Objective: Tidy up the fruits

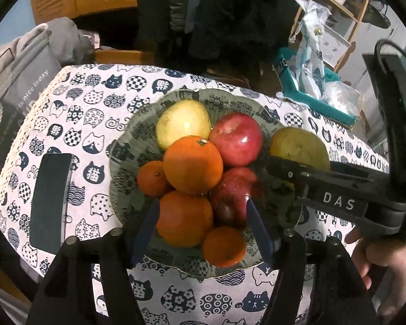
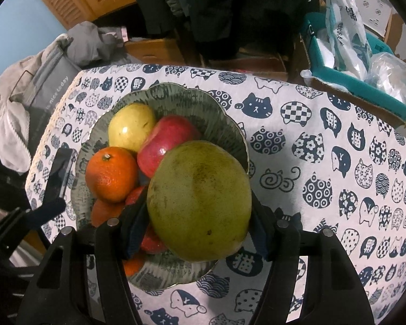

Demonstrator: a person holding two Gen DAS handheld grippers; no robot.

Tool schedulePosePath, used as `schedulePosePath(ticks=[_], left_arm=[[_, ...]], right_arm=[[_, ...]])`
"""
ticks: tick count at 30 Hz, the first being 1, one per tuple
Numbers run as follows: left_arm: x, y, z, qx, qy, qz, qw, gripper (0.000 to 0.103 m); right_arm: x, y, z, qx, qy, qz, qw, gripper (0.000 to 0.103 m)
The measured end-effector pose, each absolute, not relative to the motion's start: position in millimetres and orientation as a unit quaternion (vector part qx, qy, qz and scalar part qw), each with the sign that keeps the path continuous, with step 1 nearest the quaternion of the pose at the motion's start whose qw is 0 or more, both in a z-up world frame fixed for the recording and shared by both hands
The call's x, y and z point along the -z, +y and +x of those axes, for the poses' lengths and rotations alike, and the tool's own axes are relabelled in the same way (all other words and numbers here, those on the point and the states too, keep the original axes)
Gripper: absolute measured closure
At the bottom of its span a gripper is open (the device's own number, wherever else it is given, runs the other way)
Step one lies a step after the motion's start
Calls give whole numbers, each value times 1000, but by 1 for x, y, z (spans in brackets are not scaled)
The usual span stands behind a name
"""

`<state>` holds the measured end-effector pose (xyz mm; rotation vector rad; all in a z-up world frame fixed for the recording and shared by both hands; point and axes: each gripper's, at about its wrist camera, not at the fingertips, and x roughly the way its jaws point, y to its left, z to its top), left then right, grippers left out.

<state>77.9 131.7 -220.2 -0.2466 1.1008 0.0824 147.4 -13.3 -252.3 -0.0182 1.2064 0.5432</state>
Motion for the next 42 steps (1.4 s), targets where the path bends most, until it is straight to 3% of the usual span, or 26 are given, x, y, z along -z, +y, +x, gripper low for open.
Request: schedulePosePath(ticks=[3,15,42], left_arm=[[214,137,76,-48,514,-122,848,35],[169,140,63,-51,468,-132,872,34],[45,106,13,-56,339,-69,936,11]], right_arm=[[243,-18,148,-259,546,10,797,27],[182,-33,137,-248,484,3,839,27],[41,-106,46,-176,326,-63,927,17]])
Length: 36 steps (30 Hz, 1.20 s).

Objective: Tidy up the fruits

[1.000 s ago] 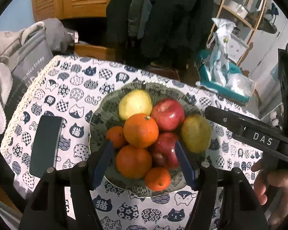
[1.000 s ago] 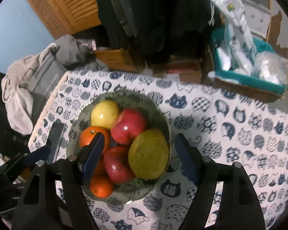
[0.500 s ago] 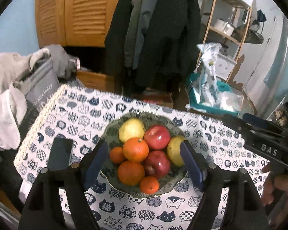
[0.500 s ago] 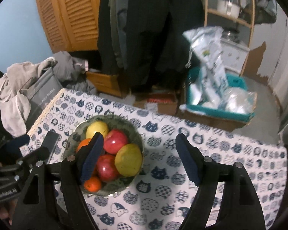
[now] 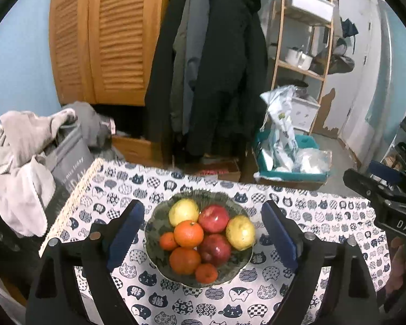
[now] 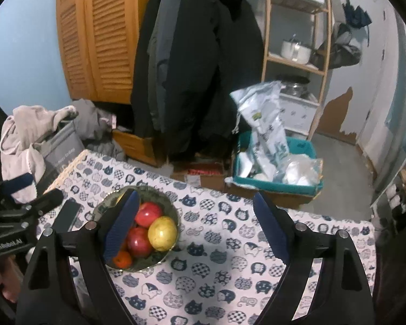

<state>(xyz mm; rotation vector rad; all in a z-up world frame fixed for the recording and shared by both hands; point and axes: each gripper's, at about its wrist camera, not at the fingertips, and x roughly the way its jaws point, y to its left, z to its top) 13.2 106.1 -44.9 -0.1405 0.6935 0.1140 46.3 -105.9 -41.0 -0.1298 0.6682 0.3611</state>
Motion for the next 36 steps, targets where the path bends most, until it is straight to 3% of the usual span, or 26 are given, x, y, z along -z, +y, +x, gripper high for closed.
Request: schedulePosePath(ticks=[6,21,36], left_arm=[[24,99,0,-54,306,-63,948,1],[0,79,-15,-51,267,-37,962,1],[3,80,-11,-54,276,-42,959,1]], right_arm=[[29,-123,28,-161,304,-58,937,17],[20,-148,2,-142,279,-63,948,16],[21,-157,6,-126,278,-65,950,16]])
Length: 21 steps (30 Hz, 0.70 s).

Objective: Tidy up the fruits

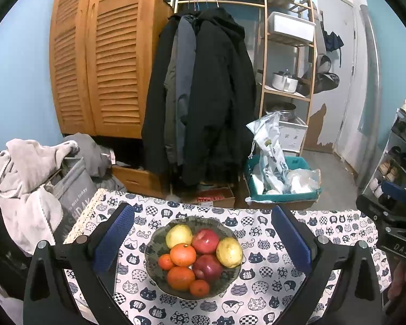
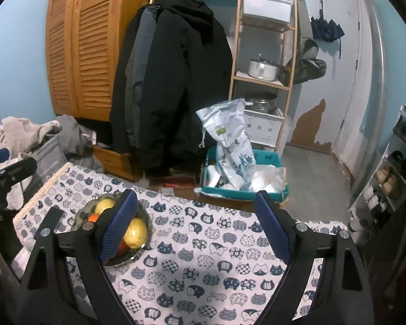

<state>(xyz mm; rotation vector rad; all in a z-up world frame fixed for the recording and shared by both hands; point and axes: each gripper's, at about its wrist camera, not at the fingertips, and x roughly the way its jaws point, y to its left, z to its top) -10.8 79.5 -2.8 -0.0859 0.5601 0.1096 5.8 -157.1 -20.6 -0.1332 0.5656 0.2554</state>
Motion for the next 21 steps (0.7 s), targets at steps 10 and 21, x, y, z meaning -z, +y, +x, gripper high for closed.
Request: schedulePosePath(ticks=[10,21], left_arm=[[4,78,-11,-56,277,-39,959,1],[4,77,-12,-57,278,-39,958,1]], right_arm=[[20,-156,5,-125,277,-66,951,16],[21,-158,5,-124,274,-68,951,16]])
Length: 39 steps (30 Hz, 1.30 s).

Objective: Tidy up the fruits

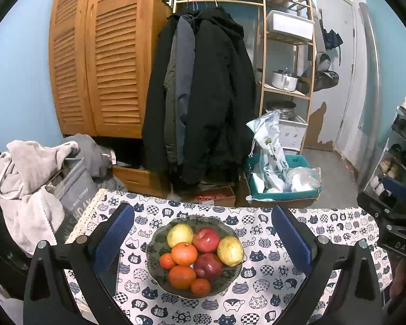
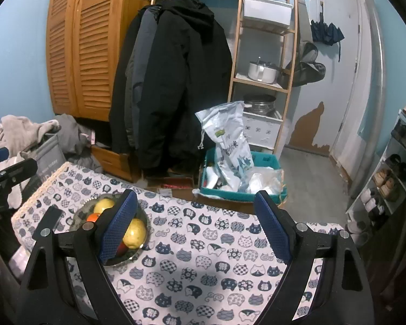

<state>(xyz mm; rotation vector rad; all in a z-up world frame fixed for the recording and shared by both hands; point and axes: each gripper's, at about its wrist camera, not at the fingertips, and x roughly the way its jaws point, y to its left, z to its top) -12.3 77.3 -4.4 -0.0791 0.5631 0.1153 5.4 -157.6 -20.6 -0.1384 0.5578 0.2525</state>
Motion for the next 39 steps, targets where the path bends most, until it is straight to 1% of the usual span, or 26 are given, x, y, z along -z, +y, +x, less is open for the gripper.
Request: schedulePosePath(ticks=[39], left_arm=[[-2,78,-18,-82,277,-19,957,1]], right_arm=[[20,-160,5,-124,274,-76,951,16]])
